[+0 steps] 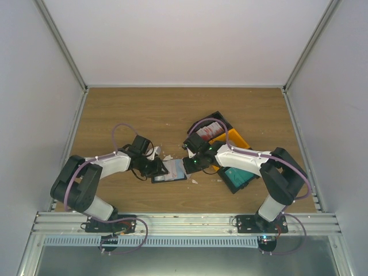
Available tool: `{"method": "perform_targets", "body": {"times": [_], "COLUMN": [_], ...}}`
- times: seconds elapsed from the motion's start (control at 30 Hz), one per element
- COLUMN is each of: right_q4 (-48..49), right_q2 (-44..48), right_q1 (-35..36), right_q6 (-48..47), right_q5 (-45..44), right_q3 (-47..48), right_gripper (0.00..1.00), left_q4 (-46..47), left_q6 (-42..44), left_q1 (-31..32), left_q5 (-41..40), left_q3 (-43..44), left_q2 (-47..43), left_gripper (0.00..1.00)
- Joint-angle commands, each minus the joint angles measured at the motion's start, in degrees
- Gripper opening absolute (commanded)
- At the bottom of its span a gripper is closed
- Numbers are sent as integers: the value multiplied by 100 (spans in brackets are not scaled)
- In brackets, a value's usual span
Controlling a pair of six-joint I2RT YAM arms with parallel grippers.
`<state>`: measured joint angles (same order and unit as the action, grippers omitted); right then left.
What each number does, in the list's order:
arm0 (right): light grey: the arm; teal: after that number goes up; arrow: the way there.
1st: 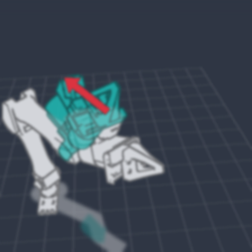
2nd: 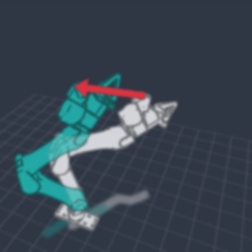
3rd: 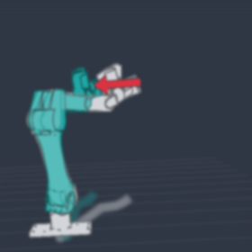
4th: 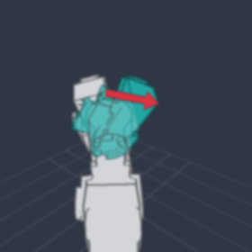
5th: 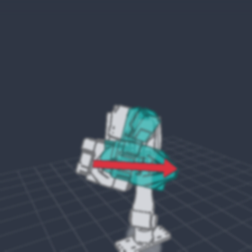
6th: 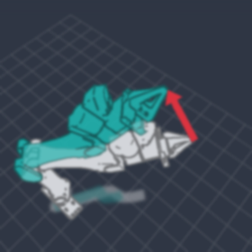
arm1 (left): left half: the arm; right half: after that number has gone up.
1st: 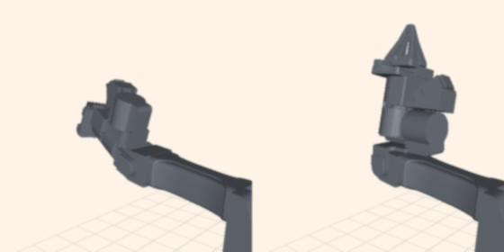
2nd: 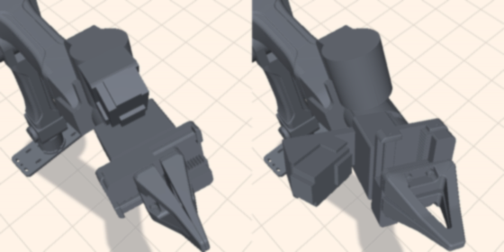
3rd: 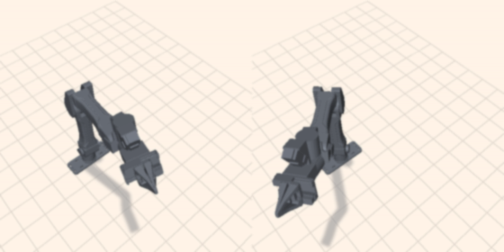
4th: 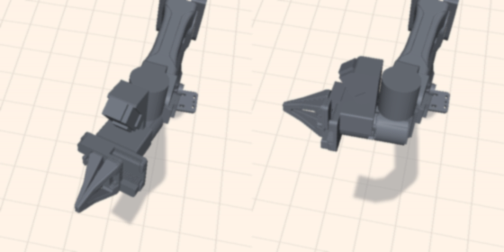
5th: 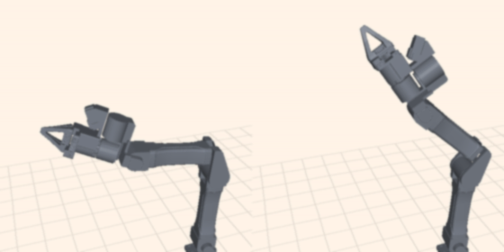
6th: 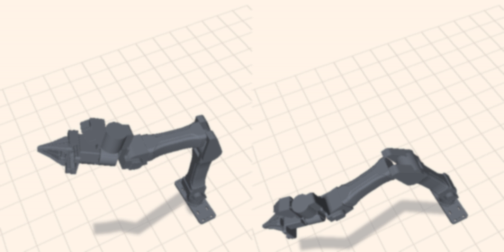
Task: Put the credit cards into the card holder
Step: Insert the credit card into the card holder.
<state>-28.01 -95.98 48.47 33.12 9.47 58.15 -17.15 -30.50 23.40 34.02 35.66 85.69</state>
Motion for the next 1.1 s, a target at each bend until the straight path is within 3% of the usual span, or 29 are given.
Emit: {"method": "perform_targets", "body": {"times": [0.0,0.4,0.73,0.87,1.07], "right_q4": [-137,-3,18,-52,-94], "right_q2": [26,88,294,587,700], "right_q1": [-4,-3,0,0,-13], "right_q6": [95,150,230,364,339], "right_q5": [-23,-6,-306,-707,-934], "right_q3": [-153,-233,-227,-205,-348], "right_gripper": [1,1,1,0,1], "left_q4": [332,453,178,57,5], "left_q6": [47,189,368,343,346], "left_q1": [102,302,419,420,429], "left_q5": [214,308,-157,-439,-516], "left_q3": [1,355,674,671,695], "left_q2": [212,640,761,597,488], "left_gripper": [26,19,18,21,36]}}
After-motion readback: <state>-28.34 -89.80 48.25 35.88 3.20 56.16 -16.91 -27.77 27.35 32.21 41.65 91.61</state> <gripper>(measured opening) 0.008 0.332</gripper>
